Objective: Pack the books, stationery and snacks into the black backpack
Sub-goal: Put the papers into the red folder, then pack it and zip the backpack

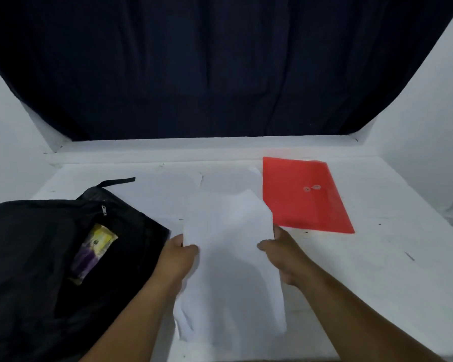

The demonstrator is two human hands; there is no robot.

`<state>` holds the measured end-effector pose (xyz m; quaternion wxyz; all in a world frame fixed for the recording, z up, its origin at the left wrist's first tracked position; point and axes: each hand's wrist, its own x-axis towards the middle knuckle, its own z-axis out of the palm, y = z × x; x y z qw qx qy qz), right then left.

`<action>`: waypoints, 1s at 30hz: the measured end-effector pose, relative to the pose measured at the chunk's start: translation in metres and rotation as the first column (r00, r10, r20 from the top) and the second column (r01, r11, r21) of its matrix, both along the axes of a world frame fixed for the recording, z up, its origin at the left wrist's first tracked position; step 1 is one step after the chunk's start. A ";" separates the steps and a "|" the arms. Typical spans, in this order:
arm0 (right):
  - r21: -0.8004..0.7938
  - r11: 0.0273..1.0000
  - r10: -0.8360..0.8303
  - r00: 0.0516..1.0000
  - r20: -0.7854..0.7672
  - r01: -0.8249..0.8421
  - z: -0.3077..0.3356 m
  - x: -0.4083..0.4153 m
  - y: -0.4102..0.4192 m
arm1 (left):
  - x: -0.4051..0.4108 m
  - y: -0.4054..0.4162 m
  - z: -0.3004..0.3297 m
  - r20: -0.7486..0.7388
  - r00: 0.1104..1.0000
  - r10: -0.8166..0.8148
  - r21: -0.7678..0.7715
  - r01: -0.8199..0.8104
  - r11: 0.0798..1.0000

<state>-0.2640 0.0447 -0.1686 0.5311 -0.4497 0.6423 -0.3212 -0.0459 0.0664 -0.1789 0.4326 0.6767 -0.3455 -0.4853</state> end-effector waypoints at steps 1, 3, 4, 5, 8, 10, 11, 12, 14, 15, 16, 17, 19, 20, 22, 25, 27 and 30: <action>-0.079 0.997 -0.006 1.000 -0.017 0.005 0.008 0.002 -0.002 | 0.001 -0.003 0.004 0.062 0.998 0.001 -0.080 0.004 0.997; -0.269 0.963 0.001 0.996 -0.087 -0.025 0.026 0.004 -0.007 | -0.002 -0.009 0.019 0.180 0.983 0.020 -0.234 0.023 0.972; -0.354 0.933 0.017 0.991 -0.134 -0.063 0.035 0.006 -0.010 | -0.003 -0.013 0.027 0.215 0.976 0.026 -0.297 0.040 0.954; -0.419 0.902 0.033 0.985 -0.172 -0.104 0.043 0.007 -0.014 | -0.003 -0.018 0.031 0.245 0.969 0.026 -0.349 0.063 0.935; -0.594 0.789 0.053 0.980 -0.192 -0.158 0.061 0.005 -0.028 | -0.010 -0.023 0.053 0.329 0.943 0.052 -0.478 0.118 0.871; -0.678 0.722 0.023 0.984 -0.178 -0.140 0.066 0.001 -0.038 | -0.017 -0.024 0.064 0.426 0.896 0.125 -0.564 0.155 0.811; -0.710 0.691 0.004 0.983 -0.184 -0.136 0.066 0.000 -0.042 | -0.020 -0.024 0.067 0.462 0.872 0.160 -0.601 0.176 0.780; -0.730 0.670 -0.013 0.981 -0.195 -0.136 0.064 -0.002 -0.044 | -0.023 -0.026 0.067 0.494 0.850 0.183 -0.622 0.198 0.758; -0.731 0.665 -0.030 0.973 -0.227 -0.151 0.053 -0.003 -0.047 | -0.027 -0.032 0.059 0.529 0.827 0.190 -0.615 0.219 0.758; -0.712 0.681 -0.016 0.968 -0.251 -0.174 0.043 -0.005 -0.048 | -0.031 -0.032 0.053 0.533 0.824 0.192 -0.602 0.210 0.770; -0.685 0.698 0.007 0.959 -0.283 -0.207 0.033 -0.006 -0.048 | -0.034 -0.032 0.045 0.524 0.829 0.197 -0.590 0.186 0.786; -0.667 0.706 0.027 0.951 -0.309 -0.237 0.024 -0.009 -0.048 | -0.036 -0.031 0.038 0.496 0.845 0.199 -0.575 0.148 0.804; -0.672 0.697 0.043 0.950 -0.308 -0.249 0.017 -0.014 -0.049 | -0.040 -0.027 0.030 0.419 0.884 0.206 -0.542 0.062 0.838; -0.691 0.681 0.039 0.954 -0.296 -0.242 0.019 -0.016 -0.051 | -0.040 -0.028 0.030 0.400 0.886 0.233 -0.546 0.026 0.838; -0.733 0.648 0.021 0.968 -0.251 -0.205 0.029 -0.016 -0.058 | -0.038 -0.033 0.037 0.401 0.857 0.324 -0.604 -0.019 0.797; -0.774 0.612 0.071 0.985 -0.155 -0.166 0.040 -0.014 -0.068 | -0.037 -0.041 0.045 0.344 0.832 0.435 -0.666 -0.110 0.738; -0.773 0.609 0.091 0.984 -0.155 -0.178 0.034 -0.011 -0.071 | -0.041 -0.039 0.043 0.307 0.842 0.443 -0.649 -0.154 0.745; -0.715 0.658 0.149 0.971 -0.187 -0.238 0.013 -0.010 -0.067 | -0.047 -0.029 0.031 0.340 0.853 0.395 -0.609 -0.121 0.784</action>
